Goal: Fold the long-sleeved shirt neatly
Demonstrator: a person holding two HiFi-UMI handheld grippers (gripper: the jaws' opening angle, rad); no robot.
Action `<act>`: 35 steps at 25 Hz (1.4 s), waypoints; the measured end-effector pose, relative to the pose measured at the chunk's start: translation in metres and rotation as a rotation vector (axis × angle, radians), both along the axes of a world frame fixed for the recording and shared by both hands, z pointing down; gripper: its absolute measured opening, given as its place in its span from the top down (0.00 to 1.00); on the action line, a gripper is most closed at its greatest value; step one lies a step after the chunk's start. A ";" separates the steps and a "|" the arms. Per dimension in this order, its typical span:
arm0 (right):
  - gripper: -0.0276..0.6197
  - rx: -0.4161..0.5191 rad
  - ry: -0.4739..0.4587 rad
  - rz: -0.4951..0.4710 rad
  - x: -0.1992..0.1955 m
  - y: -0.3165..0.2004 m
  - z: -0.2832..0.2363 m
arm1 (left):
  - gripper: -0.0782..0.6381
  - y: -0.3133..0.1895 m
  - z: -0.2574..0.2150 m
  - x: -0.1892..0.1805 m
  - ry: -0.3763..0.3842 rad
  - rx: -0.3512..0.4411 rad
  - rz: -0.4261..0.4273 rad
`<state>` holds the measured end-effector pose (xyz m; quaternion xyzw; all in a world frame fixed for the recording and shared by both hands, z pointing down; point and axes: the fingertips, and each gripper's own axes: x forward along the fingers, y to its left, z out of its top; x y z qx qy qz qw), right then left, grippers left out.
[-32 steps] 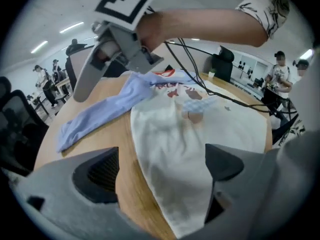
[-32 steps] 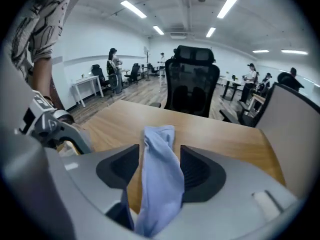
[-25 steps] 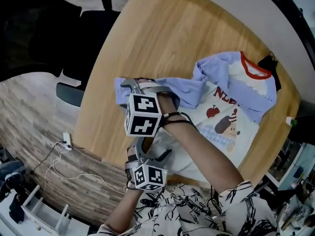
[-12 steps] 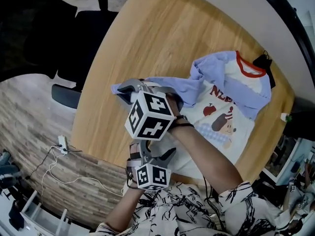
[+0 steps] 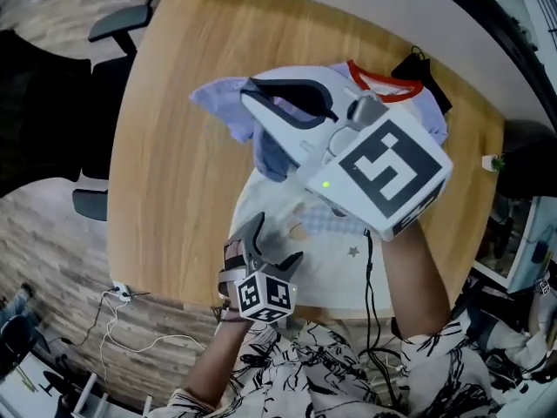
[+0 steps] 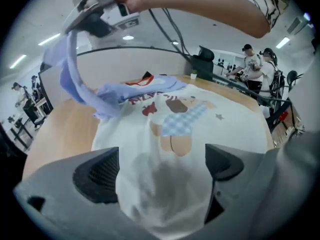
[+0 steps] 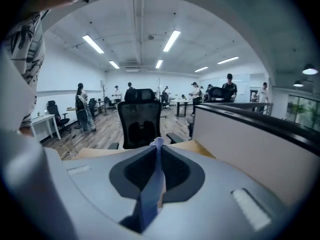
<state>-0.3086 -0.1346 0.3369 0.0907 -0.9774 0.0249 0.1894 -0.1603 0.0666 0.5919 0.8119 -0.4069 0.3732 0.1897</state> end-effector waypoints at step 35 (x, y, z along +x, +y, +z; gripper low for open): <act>0.56 -0.326 0.181 0.654 0.480 -0.024 0.203 | 0.14 -0.007 0.017 0.001 -0.011 -0.159 -0.105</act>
